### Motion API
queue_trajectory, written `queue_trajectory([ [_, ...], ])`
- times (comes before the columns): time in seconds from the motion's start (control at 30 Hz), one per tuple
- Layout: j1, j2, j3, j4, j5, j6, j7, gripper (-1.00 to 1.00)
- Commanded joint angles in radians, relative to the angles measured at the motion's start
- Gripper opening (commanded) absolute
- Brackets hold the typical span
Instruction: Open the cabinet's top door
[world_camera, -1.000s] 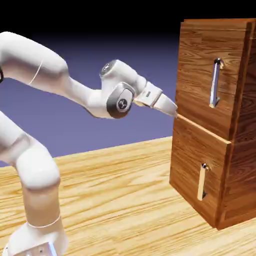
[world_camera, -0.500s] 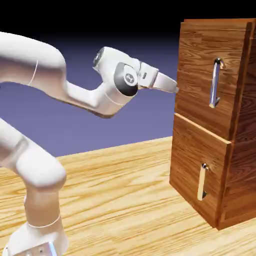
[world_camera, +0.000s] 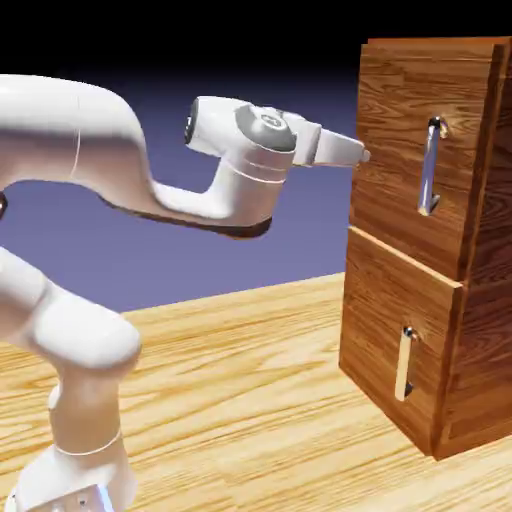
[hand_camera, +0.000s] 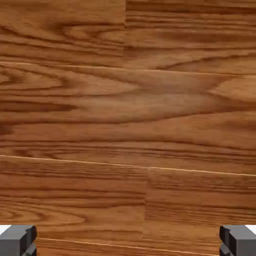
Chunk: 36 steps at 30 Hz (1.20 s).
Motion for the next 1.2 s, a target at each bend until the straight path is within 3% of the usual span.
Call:
queue_trajectory([
  [0.0,0.014,-0.005,-0.016,0.009,-0.044,0.000,0.033,1.00],
  [0.7,0.310,-0.100,-0.345,0.206,-0.957,-0.006,0.734,1.00],
  [0.97,0.507,-0.037,-0.480,0.342,-1.001,-0.030,0.765,1.00],
  [1.0,0.507,-0.037,-0.480,0.342,-1.001,-0.030,0.765,-1.00],
  [1.17,0.362,-0.009,-0.370,0.243,-0.928,-0.104,0.765,-1.00],
])
